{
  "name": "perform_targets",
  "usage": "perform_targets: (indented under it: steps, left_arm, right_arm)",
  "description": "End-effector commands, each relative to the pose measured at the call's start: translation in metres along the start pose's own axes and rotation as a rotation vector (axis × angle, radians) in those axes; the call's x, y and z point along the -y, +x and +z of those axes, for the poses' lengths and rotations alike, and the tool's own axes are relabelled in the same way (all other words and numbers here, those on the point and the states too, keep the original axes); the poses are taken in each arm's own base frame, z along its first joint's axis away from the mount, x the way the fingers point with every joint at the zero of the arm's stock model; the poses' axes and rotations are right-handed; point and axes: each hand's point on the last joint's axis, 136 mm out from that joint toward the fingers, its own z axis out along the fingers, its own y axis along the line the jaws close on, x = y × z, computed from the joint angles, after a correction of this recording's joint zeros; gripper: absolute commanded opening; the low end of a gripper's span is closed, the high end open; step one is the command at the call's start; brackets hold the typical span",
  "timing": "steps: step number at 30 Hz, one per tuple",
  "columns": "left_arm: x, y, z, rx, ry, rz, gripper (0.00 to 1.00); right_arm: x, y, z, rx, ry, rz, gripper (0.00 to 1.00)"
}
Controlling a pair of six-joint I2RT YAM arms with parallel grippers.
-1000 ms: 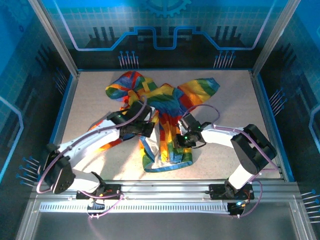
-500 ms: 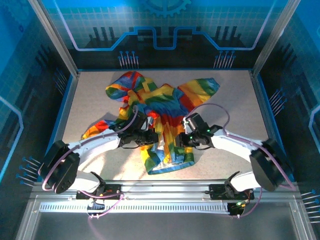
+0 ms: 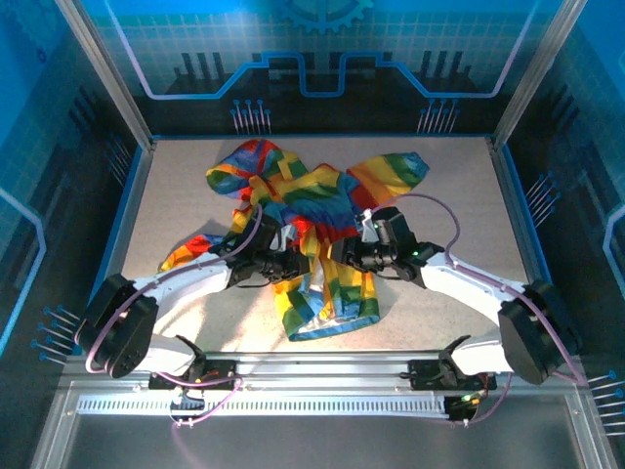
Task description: Zip up the jacket
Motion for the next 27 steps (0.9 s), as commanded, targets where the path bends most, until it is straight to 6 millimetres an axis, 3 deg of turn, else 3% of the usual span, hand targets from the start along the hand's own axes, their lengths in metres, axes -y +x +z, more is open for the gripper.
perform_targets:
  steps: [1,6,13,23,27]
  left_arm:
    - [0.011,0.002,-0.004,-0.006,0.074,-0.008,0.00]
    - [0.021,0.001,-0.008,0.001,0.132,-0.006,0.00]
    - [0.026,0.003,-0.008,-0.016,0.159,-0.004,0.00]
    - [0.031,0.003,-0.011,-0.014,0.190,0.000,0.00]
    - [0.025,0.004,-0.008,-0.020,0.179,-0.009,0.01]
  right_arm:
    - [-0.030,-0.012,0.011,-0.021,-0.099,0.014,0.42]
    - [-0.034,-0.010,0.025,-0.066,-0.106,0.021,0.45]
    - [-0.032,-0.014,0.032,-0.057,-0.104,0.035,0.41]
    - [-0.021,-0.006,0.038,-0.071,-0.092,0.089,0.52]
    - [-0.030,-0.002,0.043,-0.095,-0.135,0.095,0.44]
